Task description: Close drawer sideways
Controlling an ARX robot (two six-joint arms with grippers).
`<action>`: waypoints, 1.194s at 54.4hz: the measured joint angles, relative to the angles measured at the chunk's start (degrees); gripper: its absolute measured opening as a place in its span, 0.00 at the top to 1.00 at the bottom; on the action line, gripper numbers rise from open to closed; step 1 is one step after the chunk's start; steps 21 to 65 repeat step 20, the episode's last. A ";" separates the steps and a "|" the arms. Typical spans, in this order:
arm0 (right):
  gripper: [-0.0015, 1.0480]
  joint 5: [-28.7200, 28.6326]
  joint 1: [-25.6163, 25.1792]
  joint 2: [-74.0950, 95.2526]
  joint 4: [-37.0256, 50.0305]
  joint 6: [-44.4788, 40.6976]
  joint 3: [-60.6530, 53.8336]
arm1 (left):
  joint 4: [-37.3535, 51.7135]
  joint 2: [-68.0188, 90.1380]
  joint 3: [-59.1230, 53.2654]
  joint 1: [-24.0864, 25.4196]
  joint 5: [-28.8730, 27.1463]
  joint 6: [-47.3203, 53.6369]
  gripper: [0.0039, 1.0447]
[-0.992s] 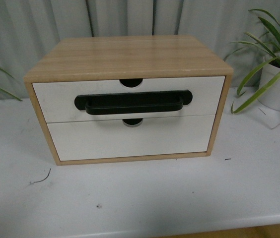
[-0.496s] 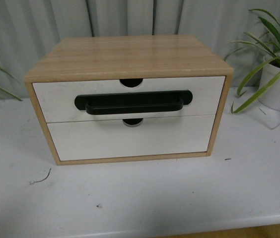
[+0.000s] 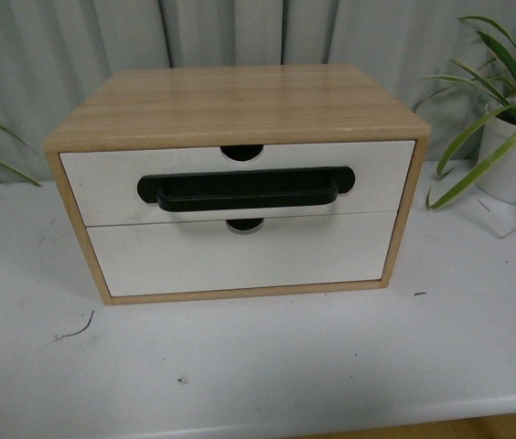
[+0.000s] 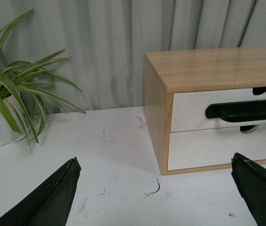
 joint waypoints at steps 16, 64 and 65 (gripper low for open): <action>0.06 0.00 0.00 0.00 0.00 0.00 0.00 | 0.00 0.00 0.00 0.00 0.00 -0.02 0.06; 0.06 0.00 0.00 0.00 0.02 0.00 0.00 | 0.00 0.00 0.00 0.00 0.00 -0.02 0.06; 0.06 0.00 0.00 0.00 0.02 0.00 0.00 | 0.00 0.00 0.00 0.00 0.00 -0.02 0.06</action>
